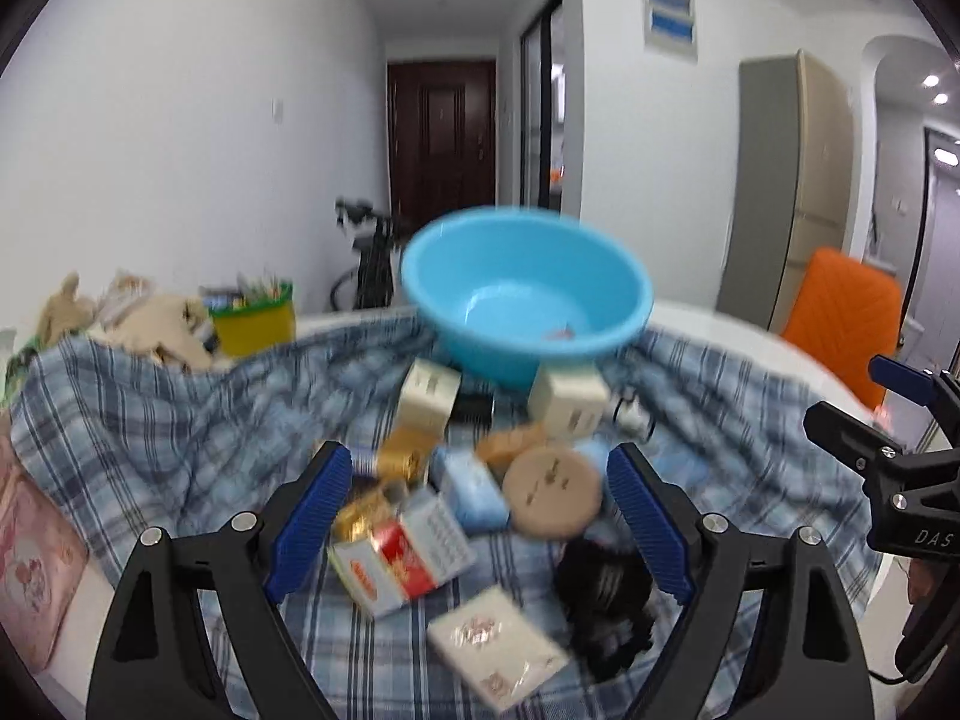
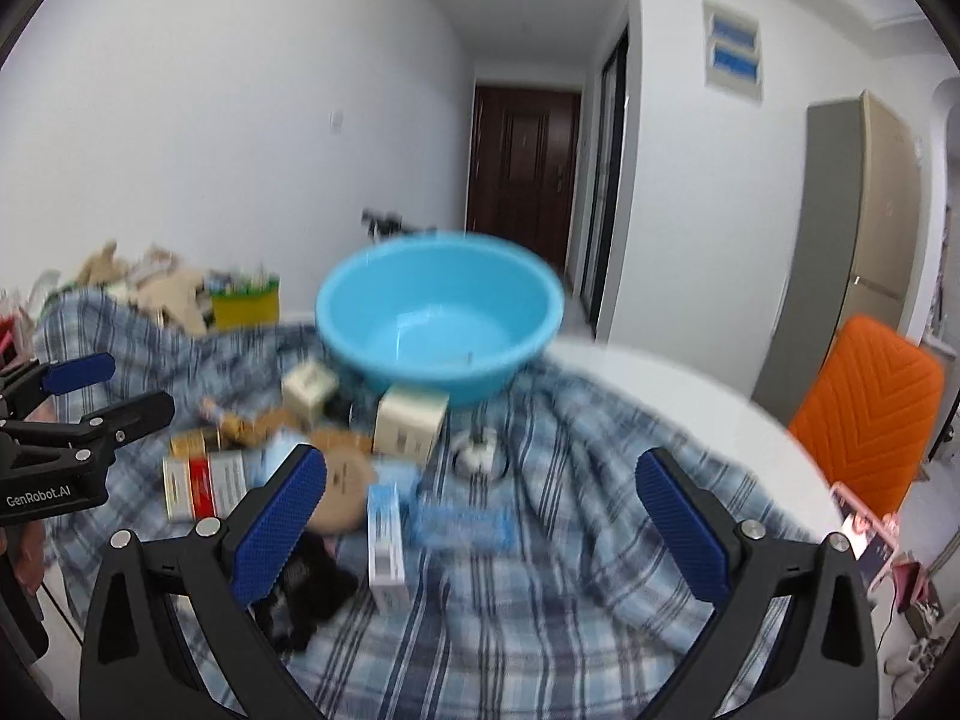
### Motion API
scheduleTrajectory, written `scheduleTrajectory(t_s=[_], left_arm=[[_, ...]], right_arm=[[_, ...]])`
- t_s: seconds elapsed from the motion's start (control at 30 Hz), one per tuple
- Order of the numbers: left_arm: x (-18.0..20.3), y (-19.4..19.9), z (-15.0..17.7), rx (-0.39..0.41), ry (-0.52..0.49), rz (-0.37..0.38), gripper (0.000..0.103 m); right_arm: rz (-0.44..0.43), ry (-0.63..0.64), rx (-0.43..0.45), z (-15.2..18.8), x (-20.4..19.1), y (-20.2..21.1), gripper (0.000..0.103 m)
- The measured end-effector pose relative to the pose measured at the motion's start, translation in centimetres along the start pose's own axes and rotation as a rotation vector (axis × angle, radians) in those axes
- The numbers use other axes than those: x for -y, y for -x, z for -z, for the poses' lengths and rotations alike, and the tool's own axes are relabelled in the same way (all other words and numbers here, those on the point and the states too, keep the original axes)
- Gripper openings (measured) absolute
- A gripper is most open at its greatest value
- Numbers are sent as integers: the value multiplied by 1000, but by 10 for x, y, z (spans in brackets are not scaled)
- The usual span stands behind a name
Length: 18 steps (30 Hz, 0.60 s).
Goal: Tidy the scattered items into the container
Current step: 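Raise both tools out of the basin and move them toward the scattered items, then lower the left gripper onto the white Salteriva tissue pack and close it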
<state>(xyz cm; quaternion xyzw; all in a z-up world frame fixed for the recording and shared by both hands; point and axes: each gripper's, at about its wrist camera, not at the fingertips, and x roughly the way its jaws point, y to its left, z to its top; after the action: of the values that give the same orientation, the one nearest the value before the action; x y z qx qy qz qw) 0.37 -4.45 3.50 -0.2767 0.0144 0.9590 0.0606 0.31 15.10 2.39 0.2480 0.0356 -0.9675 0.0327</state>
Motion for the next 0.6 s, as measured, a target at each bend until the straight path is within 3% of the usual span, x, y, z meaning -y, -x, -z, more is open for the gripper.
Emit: scheduleTrajectory(t_s=[0.27,0.43,0.6], left_arm=[[-6,-39,49,-206,30,43,89],[-5,-42,72,-272,6,97,89],[-4,-44,86,-309,-30,61,89]], right_arm=[[-63,12,-142,36,-5,-24,103],[-72,-8,-205,56,2,-31,103],[-74,-19,-259,74,6,-38,103]])
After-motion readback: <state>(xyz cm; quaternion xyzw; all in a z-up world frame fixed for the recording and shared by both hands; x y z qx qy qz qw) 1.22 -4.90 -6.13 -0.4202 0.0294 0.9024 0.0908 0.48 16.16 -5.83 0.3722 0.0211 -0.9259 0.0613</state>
